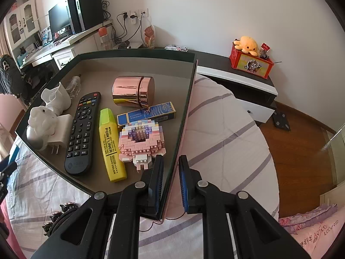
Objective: Organize rigid objects
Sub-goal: 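Carry blue highlighter over the pink box and release it inside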
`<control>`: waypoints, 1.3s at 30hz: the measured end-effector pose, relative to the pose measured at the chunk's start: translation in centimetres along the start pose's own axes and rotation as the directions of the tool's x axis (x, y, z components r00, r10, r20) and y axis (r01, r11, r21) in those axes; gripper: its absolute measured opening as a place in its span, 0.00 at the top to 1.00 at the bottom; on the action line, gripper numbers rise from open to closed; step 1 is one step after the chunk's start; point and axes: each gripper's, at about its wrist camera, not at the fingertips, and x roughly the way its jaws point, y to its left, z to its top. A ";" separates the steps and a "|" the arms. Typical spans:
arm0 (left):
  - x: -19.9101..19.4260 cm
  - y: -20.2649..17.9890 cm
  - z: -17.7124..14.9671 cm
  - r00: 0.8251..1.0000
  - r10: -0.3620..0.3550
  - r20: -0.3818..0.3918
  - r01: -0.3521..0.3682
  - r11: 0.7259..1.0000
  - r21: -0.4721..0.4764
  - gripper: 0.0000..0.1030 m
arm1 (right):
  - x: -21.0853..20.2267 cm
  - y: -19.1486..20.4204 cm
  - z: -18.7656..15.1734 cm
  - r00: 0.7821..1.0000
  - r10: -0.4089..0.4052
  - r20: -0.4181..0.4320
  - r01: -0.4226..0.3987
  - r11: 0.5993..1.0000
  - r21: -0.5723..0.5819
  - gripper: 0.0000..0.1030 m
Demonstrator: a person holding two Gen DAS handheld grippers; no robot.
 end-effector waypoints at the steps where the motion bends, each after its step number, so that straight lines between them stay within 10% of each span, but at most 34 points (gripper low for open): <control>1: -0.2 0.1 0.2 1.000 0.002 0.005 -0.002 1.000 0.002 0.75 | 0.0 0.0 0.0 1.000 0.000 -0.001 0.000 1.000 0.000 0.86; 21: -3.8 -1.9 9.8 0.984 -0.059 0.169 0.041 0.993 0.107 0.75 | 0.1 0.0 0.1 1.000 0.003 -0.008 -0.003 1.000 -0.005 0.86; 32: 3.3 -11.1 17.2 0.966 -0.255 0.033 0.242 0.945 0.218 0.75 | 0.2 -0.2 0.1 1.000 0.018 -0.004 -0.018 1.000 0.009 0.85; 39: 8.3 -14.4 17.7 0.983 -0.173 -0.066 0.184 0.947 0.264 0.75 | 0.1 -0.4 0.0 0.999 0.040 0.006 -0.040 0.999 0.016 0.83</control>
